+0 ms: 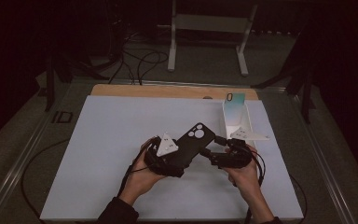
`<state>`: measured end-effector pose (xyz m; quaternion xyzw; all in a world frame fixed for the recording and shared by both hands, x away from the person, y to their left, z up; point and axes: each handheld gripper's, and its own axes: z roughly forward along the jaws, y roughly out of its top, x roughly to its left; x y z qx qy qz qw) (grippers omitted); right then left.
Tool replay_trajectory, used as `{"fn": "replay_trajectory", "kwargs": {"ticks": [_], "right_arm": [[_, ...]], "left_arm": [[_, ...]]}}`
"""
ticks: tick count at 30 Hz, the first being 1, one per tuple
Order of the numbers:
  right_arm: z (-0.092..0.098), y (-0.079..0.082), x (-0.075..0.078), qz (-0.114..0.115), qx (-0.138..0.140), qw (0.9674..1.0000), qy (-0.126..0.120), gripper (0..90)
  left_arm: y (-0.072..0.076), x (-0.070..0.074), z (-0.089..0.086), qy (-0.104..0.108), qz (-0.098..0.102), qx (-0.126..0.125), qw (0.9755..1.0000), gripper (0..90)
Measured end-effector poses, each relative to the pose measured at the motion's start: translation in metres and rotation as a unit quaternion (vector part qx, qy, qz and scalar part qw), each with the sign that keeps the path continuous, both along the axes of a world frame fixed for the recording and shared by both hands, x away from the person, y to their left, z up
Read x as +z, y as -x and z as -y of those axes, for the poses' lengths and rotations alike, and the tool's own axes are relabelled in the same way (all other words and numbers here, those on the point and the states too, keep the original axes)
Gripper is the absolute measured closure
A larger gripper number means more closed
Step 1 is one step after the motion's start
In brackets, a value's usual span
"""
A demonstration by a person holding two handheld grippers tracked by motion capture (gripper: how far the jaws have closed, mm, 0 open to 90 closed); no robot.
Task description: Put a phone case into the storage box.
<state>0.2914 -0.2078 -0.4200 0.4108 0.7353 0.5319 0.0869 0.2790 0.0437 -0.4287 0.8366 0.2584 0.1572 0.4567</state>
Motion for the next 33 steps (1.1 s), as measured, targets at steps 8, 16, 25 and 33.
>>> {"fn": "replay_trajectory", "kwargs": {"ticks": [8, 16, 25, 33], "right_arm": [[-0.006, -0.004, 0.001, -0.027, 0.012, 0.9991, -0.032, 47.4], [-0.015, -0.001, 0.003, -0.039, 0.036, 0.9978, -0.040, 72.0], [-0.018, 0.000, 0.005, -0.046, 0.035, 0.9971, -0.048, 80.6], [-0.014, 0.000, 0.005, -0.039, 0.016, 0.9981, -0.045, 85.3]], "left_arm": [[0.005, -0.003, 0.006, 0.000, 0.007, -0.023, 0.9997, 15.6], [0.006, -0.008, 0.013, -0.009, 0.005, -0.028, 0.9995, 15.0], [0.006, -0.013, 0.019, -0.021, 0.010, -0.017, 0.9996, 15.3], [0.004, -0.014, 0.014, -0.005, 0.001, -0.013, 0.9999, 24.2]]}}
